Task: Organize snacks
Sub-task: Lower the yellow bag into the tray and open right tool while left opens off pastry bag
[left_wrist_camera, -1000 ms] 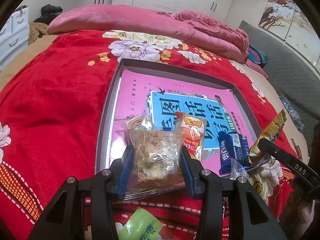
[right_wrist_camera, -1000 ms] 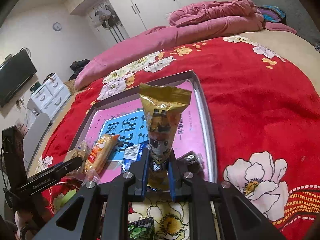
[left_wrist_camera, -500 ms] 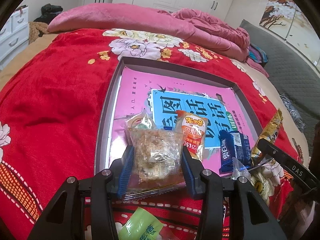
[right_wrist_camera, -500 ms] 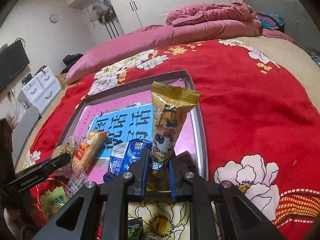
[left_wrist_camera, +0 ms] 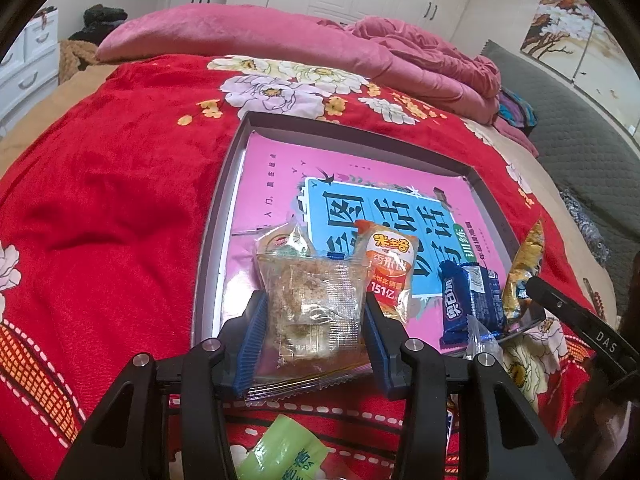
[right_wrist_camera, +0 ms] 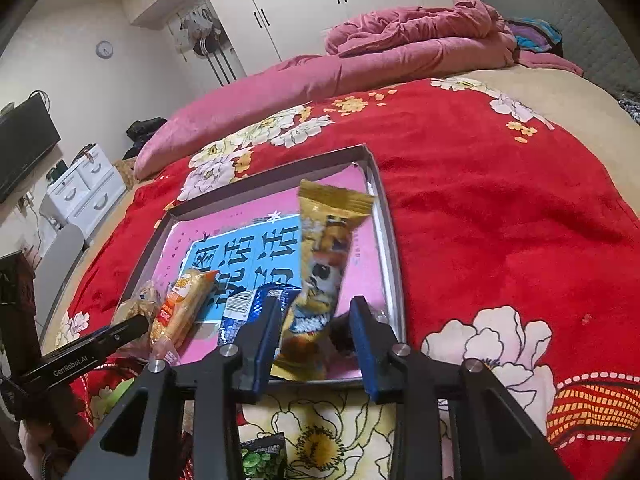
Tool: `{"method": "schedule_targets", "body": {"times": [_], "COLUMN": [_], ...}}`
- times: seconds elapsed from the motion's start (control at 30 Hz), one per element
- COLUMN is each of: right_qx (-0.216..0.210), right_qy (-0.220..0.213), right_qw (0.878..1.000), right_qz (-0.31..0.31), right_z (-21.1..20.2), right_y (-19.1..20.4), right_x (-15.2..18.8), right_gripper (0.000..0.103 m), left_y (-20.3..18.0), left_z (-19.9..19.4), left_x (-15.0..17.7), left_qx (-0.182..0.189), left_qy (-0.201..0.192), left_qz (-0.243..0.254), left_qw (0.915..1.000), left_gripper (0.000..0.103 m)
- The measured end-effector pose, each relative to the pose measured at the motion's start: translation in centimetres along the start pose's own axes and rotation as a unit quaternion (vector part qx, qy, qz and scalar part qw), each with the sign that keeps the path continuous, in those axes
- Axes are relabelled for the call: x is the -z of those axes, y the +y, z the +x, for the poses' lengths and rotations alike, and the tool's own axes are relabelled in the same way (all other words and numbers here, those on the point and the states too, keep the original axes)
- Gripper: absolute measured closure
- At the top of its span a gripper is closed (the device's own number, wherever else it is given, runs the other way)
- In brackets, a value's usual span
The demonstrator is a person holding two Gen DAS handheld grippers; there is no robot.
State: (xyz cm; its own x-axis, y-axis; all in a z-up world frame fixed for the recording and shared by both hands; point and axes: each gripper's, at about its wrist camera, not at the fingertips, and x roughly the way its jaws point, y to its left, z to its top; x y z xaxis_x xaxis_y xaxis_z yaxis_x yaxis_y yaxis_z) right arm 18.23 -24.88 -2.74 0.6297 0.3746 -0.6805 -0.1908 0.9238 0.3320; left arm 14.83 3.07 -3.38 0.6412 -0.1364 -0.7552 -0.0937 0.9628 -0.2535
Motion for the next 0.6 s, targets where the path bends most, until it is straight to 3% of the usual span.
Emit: {"method": "schedule_targets", "body": {"times": [0.37,0.6], "right_qx": [-0.012,-0.017], "right_qy": [-0.003,-0.005], "right_qw": [1.0,1.0], "right_qz": [-0.007,-0.023], "right_z": [-0.4,-0.6], "right_y": [0.5,1.4], "right_x": [0.2,0.3], "right_gripper": [0.064,0.059], "left_y": [0.3,0.3], "left_z": [-0.2,-0.4], "left_x": [-0.1,-0.2], "left_qx": [-0.011,-0.018], "left_qy": [-0.004,-0.007], "left_qz": [-0.002,0.001], "left_qw": [0.9999,0.9998], "left_gripper": [0.054,0.047]}}
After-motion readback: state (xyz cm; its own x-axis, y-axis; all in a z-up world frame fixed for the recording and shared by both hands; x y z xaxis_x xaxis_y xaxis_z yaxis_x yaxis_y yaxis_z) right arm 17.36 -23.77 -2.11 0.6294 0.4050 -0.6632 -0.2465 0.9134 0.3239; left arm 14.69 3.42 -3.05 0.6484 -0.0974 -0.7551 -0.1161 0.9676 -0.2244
